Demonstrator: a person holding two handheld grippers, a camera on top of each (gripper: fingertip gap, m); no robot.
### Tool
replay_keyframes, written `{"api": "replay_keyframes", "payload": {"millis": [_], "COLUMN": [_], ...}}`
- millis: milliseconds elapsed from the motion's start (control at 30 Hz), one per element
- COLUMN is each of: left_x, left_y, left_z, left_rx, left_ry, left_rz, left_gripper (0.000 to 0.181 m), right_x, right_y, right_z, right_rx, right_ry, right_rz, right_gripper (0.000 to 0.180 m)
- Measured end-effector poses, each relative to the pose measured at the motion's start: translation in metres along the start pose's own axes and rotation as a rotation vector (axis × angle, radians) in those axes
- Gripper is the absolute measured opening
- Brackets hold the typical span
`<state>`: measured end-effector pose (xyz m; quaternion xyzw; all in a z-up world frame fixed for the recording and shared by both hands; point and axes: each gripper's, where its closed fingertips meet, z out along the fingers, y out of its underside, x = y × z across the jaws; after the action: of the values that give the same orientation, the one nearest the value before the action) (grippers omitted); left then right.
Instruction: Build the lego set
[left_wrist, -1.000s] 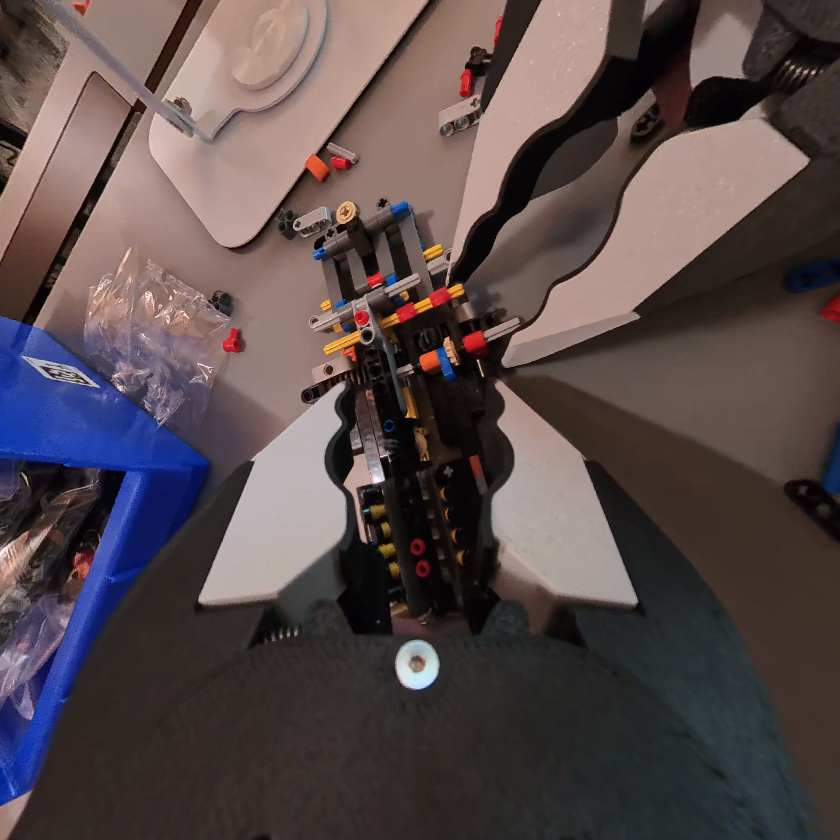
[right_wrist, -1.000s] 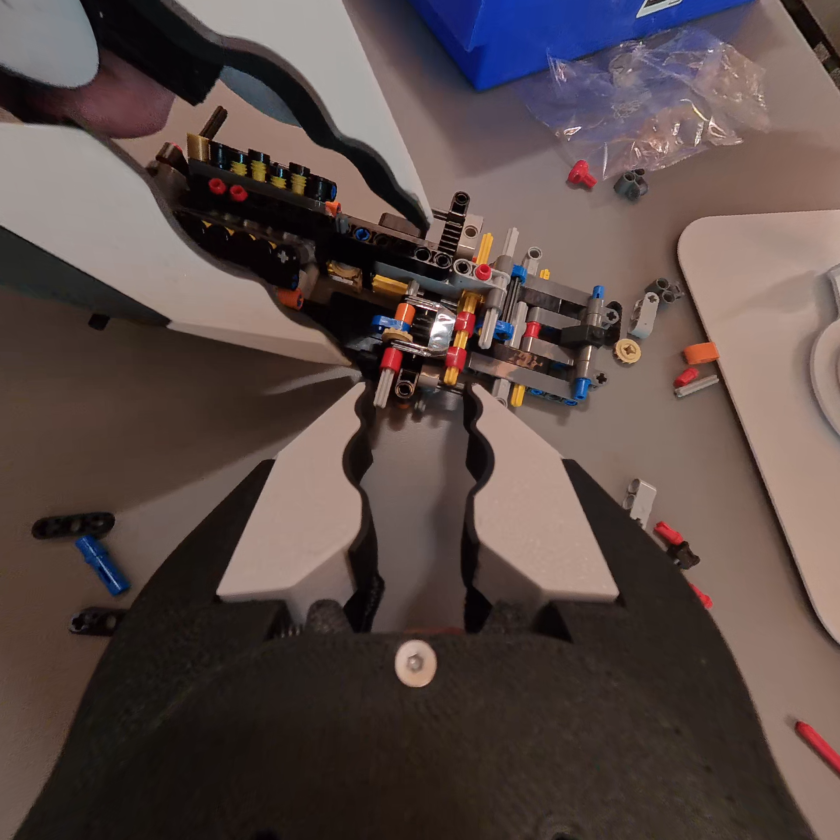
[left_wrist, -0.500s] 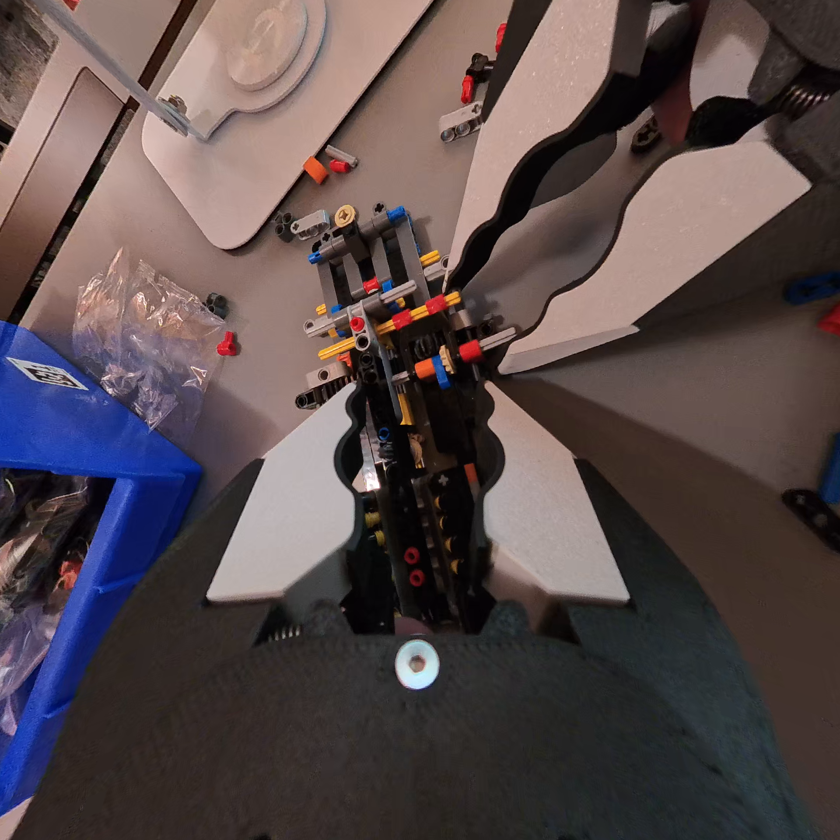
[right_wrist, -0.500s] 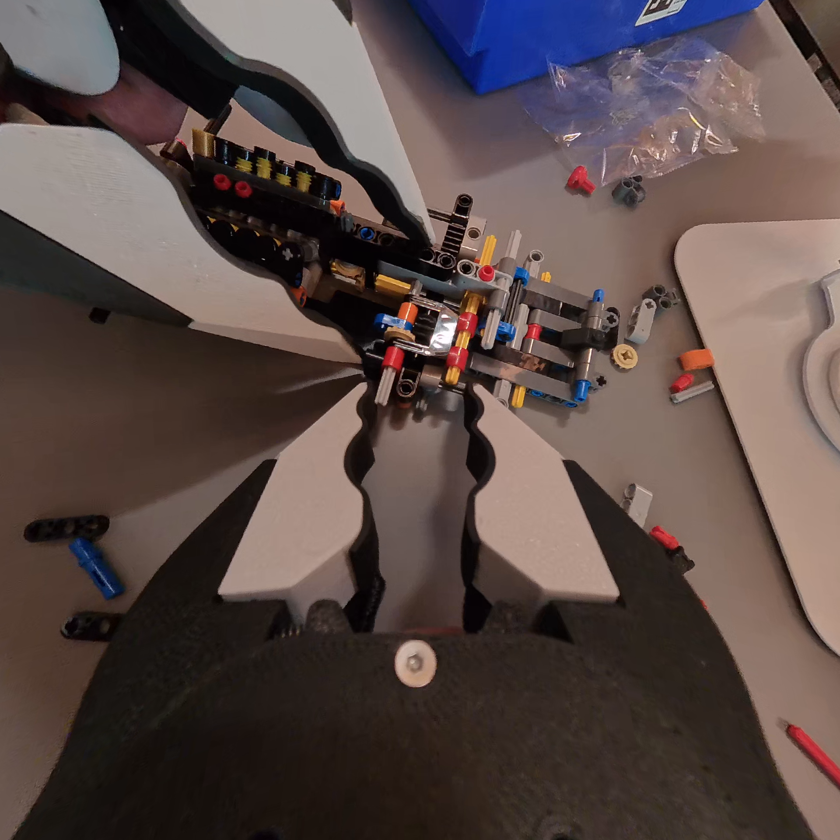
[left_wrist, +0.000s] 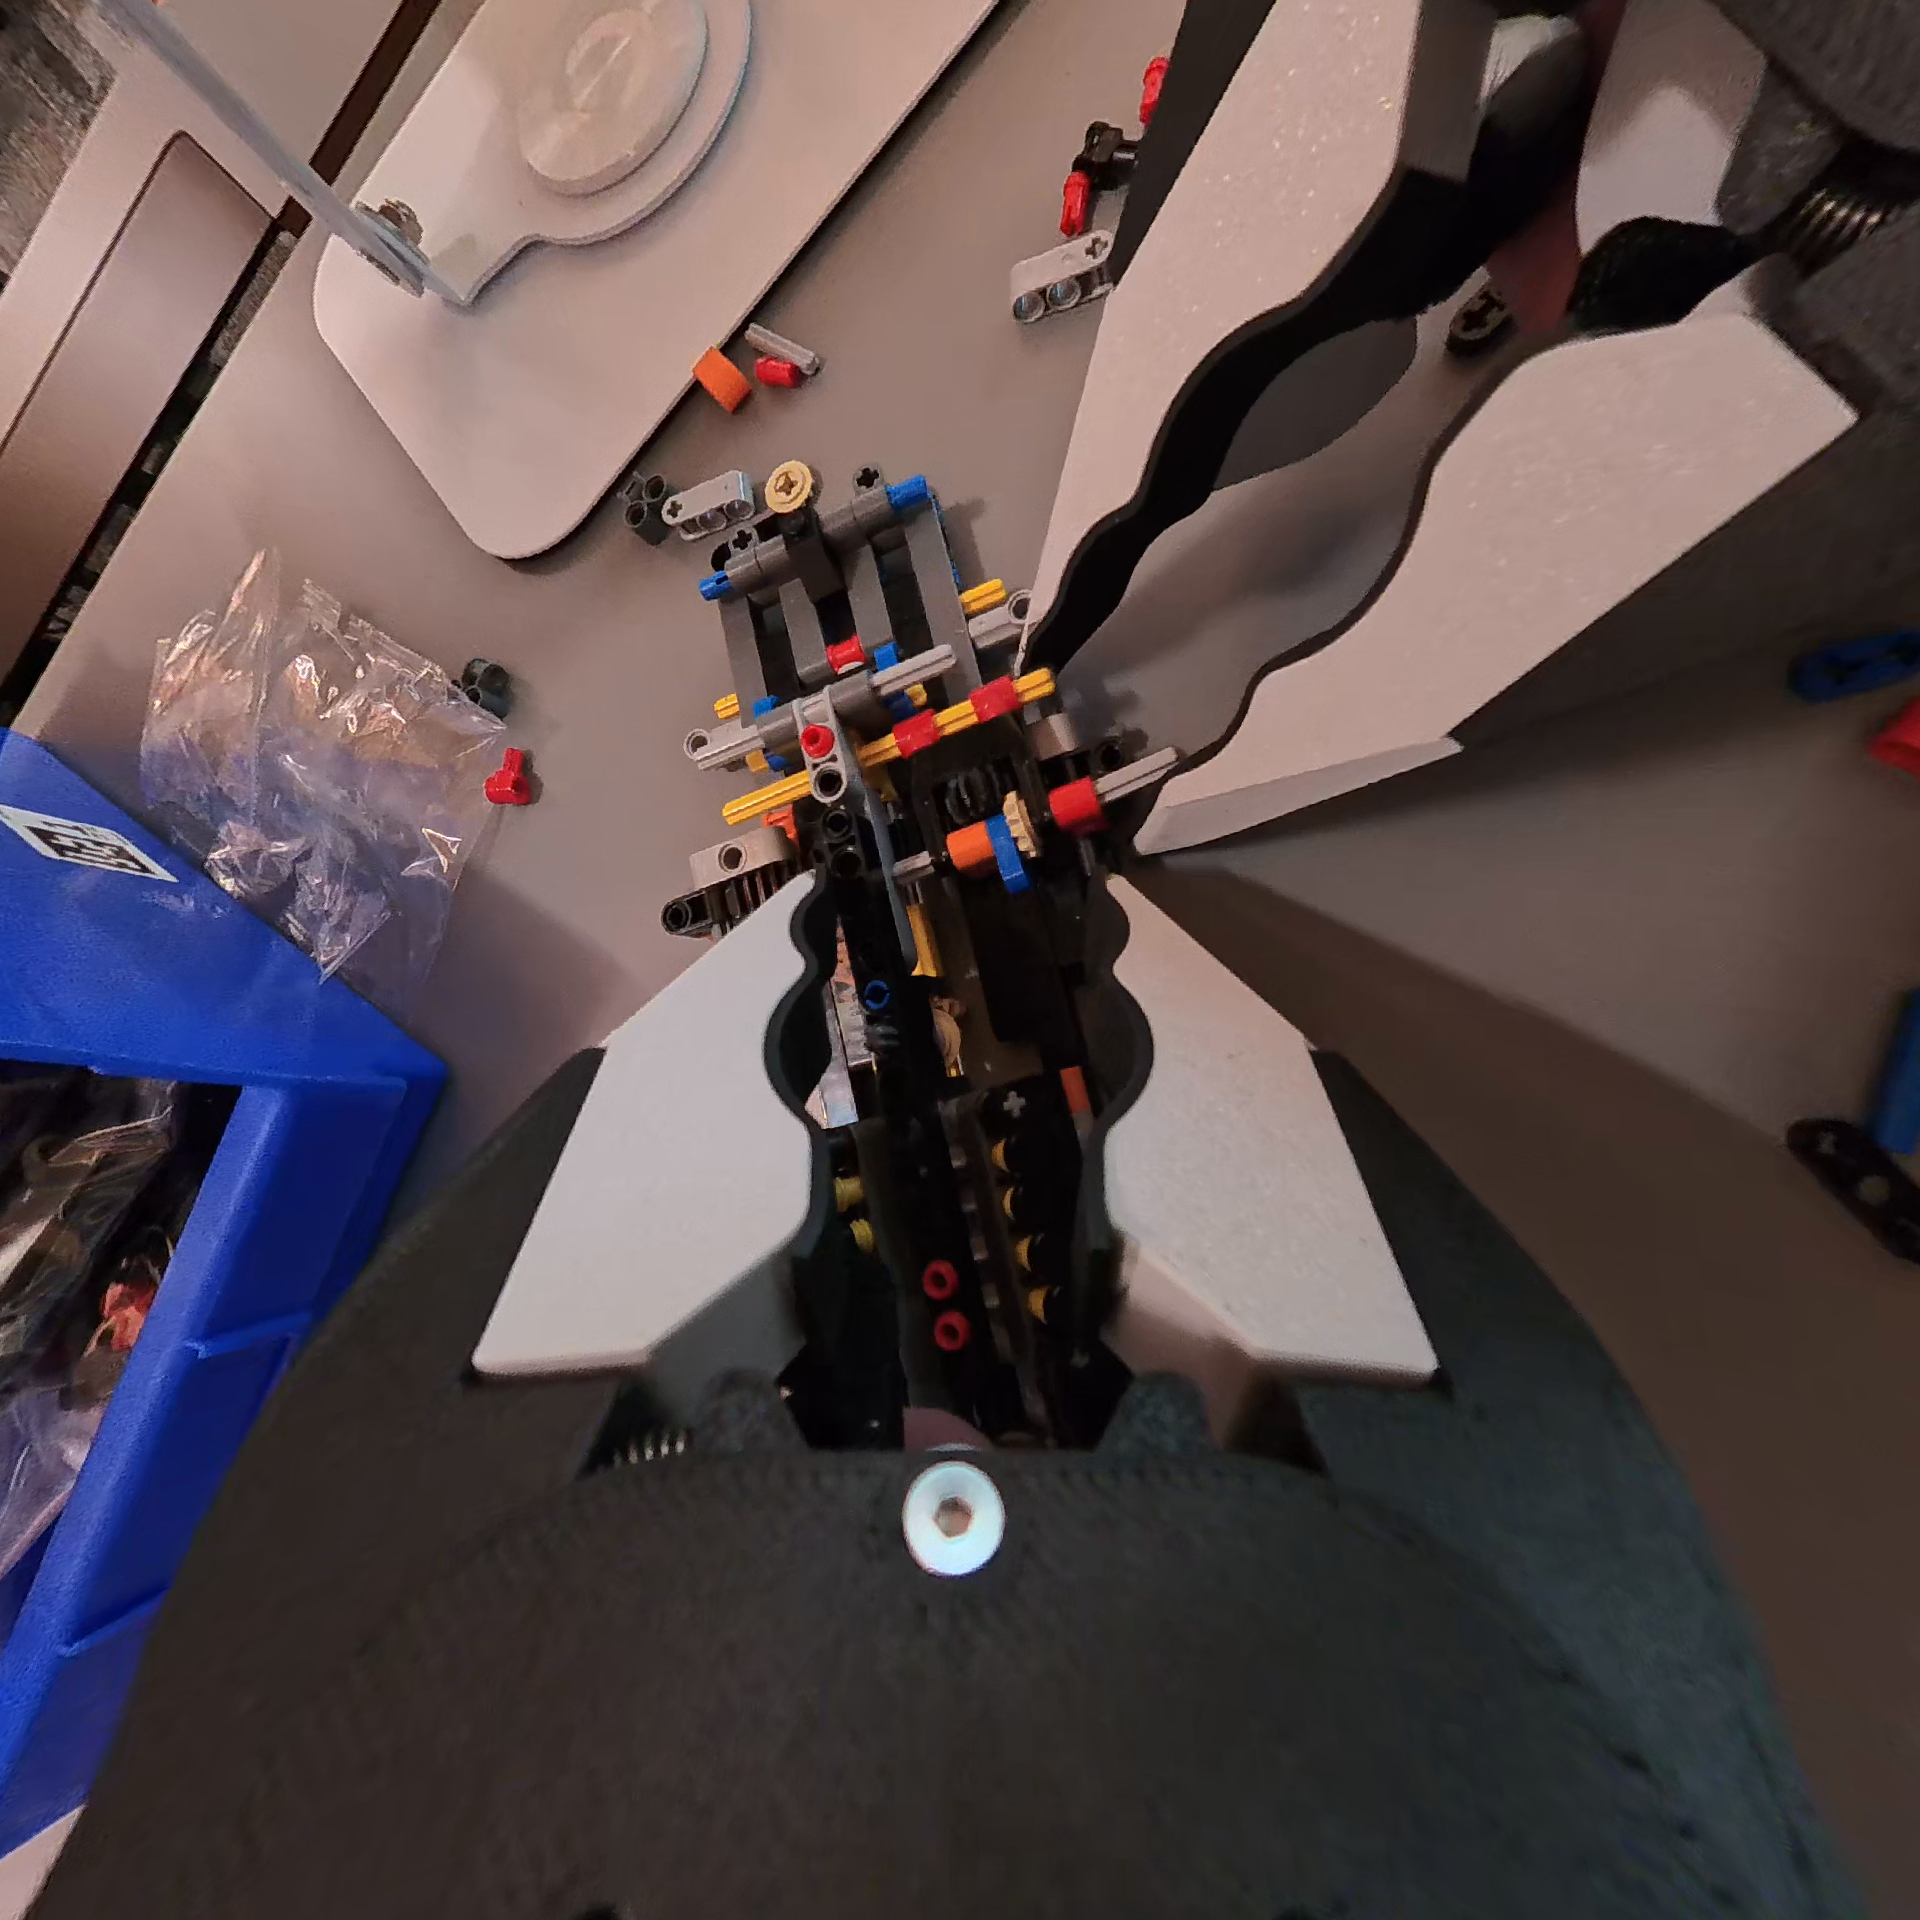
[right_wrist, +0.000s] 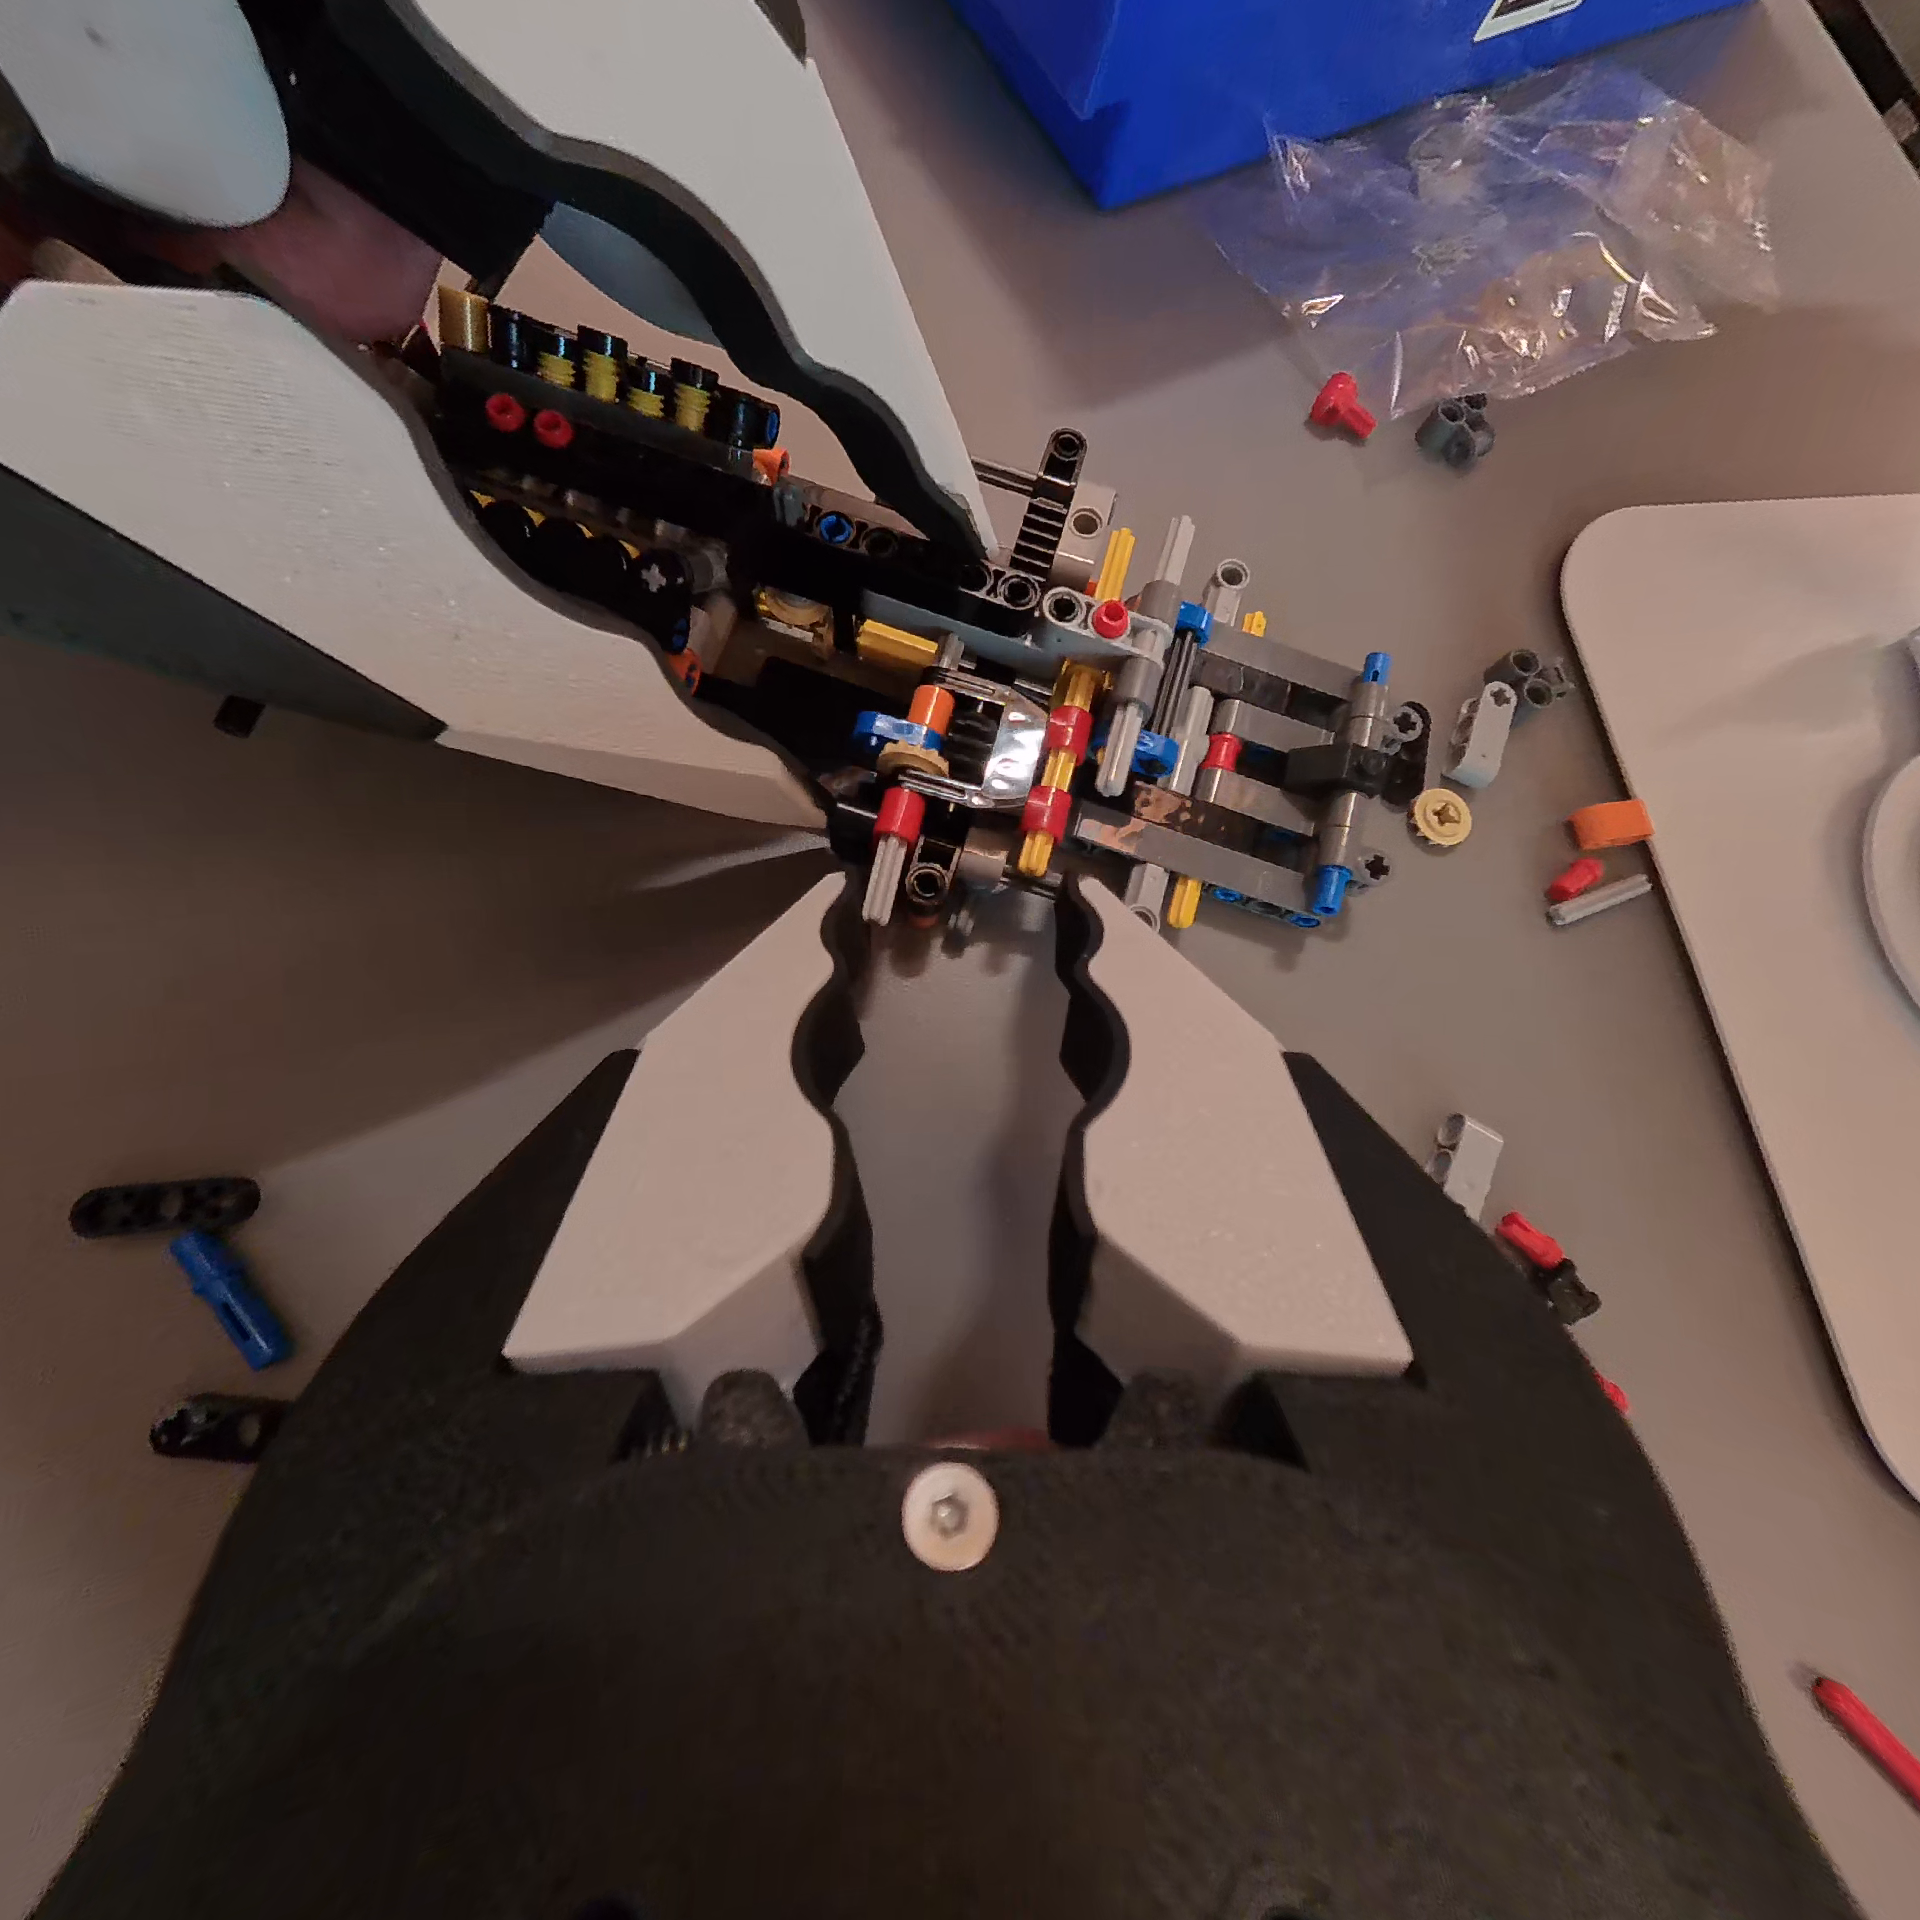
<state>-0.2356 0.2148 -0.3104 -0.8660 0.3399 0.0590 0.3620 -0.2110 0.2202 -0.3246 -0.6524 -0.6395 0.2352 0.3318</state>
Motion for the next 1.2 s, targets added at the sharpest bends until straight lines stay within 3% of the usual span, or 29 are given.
{"api": "replay_keyframes", "payload": {"millis": [1200], "left_x": [-0.0028], "left_y": [0.0025], "left_z": [0.0005], "left_rx": [0.003], "left_ry": [0.006], "left_rz": [-0.028], "left_gripper": [0.045], "right_x": [-0.0017], "right_y": [-0.0046], "right_z": [0.0021], "right_rx": [0.020], "right_ry": [0.012], "right_rz": [-0.051], "right_gripper": [0.027]}}
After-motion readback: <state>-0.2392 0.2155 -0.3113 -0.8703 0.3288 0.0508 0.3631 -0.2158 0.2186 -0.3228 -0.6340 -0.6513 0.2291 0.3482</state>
